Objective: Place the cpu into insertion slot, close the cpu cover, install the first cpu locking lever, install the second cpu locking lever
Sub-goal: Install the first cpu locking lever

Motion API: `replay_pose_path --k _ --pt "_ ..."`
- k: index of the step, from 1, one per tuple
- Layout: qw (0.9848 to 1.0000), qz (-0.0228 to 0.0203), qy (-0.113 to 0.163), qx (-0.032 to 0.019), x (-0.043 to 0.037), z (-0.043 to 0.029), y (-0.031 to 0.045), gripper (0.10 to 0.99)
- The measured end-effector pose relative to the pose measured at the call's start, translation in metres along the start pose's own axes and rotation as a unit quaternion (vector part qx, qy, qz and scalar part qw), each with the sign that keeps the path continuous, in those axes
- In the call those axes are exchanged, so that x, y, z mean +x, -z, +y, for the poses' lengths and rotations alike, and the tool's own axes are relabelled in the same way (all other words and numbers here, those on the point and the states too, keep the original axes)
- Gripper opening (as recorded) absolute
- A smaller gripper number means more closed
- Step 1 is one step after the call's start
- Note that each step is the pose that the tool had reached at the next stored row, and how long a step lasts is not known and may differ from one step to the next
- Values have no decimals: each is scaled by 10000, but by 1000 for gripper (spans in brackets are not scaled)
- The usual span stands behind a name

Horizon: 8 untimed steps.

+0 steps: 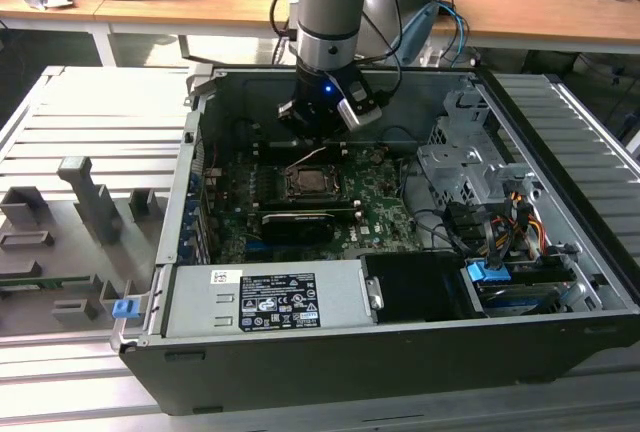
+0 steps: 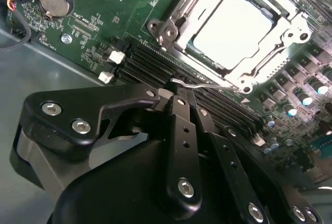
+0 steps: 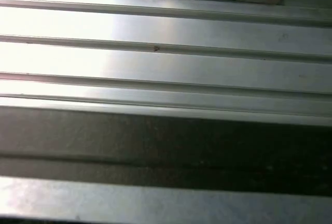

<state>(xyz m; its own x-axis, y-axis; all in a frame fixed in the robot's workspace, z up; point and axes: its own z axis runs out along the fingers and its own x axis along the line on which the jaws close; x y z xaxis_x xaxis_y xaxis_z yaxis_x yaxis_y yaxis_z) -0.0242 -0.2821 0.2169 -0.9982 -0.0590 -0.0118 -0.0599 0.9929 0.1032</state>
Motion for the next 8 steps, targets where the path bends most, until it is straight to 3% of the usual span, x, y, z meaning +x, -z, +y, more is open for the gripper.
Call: replay_pose_path --k 5,8 --pt "10000 -2 0 -34 61 12 2 106" --pt "10000 -4 0 -55 86 18 47 106"
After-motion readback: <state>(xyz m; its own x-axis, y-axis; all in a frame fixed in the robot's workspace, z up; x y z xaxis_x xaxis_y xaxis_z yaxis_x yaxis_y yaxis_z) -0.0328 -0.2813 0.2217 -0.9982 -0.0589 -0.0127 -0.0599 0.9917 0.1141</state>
